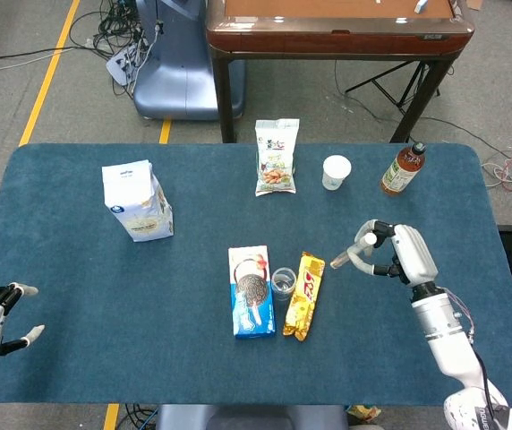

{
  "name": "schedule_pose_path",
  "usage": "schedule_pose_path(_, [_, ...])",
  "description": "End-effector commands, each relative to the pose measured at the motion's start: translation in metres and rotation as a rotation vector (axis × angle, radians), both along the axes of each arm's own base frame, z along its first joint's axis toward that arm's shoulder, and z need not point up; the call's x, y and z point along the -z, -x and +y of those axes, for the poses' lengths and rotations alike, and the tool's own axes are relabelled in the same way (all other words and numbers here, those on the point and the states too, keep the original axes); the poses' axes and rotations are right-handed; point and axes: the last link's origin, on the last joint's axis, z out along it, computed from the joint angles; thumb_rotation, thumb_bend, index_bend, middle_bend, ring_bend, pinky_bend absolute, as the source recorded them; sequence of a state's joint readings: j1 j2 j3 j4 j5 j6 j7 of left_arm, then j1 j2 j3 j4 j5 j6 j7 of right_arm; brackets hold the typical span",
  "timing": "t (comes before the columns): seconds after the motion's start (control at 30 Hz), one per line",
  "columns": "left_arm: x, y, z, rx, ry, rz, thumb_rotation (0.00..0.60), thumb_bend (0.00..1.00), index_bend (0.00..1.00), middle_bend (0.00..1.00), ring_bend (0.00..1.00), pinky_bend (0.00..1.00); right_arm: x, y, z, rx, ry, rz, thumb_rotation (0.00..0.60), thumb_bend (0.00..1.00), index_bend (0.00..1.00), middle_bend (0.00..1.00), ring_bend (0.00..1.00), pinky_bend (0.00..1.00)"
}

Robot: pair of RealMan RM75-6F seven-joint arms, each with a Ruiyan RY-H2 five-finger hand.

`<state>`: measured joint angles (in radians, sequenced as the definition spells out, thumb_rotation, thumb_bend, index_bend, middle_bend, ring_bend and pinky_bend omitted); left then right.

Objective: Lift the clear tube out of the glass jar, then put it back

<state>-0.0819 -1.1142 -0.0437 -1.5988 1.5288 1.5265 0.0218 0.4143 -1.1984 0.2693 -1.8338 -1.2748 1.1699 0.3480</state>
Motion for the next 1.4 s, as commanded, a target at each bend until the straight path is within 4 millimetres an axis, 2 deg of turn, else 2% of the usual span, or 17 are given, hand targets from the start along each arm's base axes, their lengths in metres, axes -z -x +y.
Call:
schedule_pose_path(0.03, [0.0, 0.0, 0.0, 0.0, 0.0, 0.0, 0.6, 0.16, 0.36, 0.36, 0.32, 0.43, -0.01, -0.004, 0.003, -0.014, -0.042, -0.305, 0.6, 0.48, 0.8, 0.7, 0.54, 0.51])
schedule_pose_path(0.23, [0.0, 0.0, 0.0, -0.002, 0.001, 0.001, 0.6, 0.16, 0.36, 0.36, 0.32, 0.43, -0.005, 0.007, 0.002, 0.036, -0.025, -0.144, 0.6, 0.48, 0.8, 0.7, 0.54, 0.51])
schedule_pose_path(0.43, [0.0, 0.0, 0.0, -0.003, 0.002, 0.001, 0.6, 0.16, 0.36, 0.36, 0.32, 0.43, 0.001, 0.016, 0.0, 0.086, 0.003, 0.227, 0.6, 0.49, 0.8, 0.7, 0.54, 0.51])
schedule_pose_path(0.5, [0.0, 0.0, 0.0, -0.002, 0.001, 0.001, 0.6, 0.16, 0.36, 0.36, 0.32, 0.43, 0.005, 0.014, 0.0, 0.091, 0.032, 0.299, 0.6, 0.49, 0.8, 0.7, 0.54, 0.51])
schedule_pose_path(0.67, [0.0, 0.0, 0.0, -0.003, -0.001, -0.002, 0.6, 0.16, 0.36, 0.36, 0.32, 0.43, 0.013, 0.005, 0.002, 0.098, 0.01, 0.227, 0.6, 0.5, 0.8, 0.7, 0.54, 0.51])
schedule_pose_path(1.1, [0.0, 0.0, 0.0, 0.0, 0.001, -0.002, 0.6, 0.16, 0.36, 0.36, 0.32, 0.43, 0.015, -0.011, 0.001, 0.004, -0.029, -0.043, 0.6, 0.5, 0.8, 0.7, 0.54, 0.51])
schedule_pose_path(1.4, [-0.001, -0.001, -0.001, 0.003, -0.004, -0.004, 0.6, 0.16, 0.36, 0.36, 0.32, 0.43, 0.026, -0.03, -0.005, -0.06, -0.006, -0.107, 0.6, 0.5, 0.8, 0.7, 0.54, 0.51])
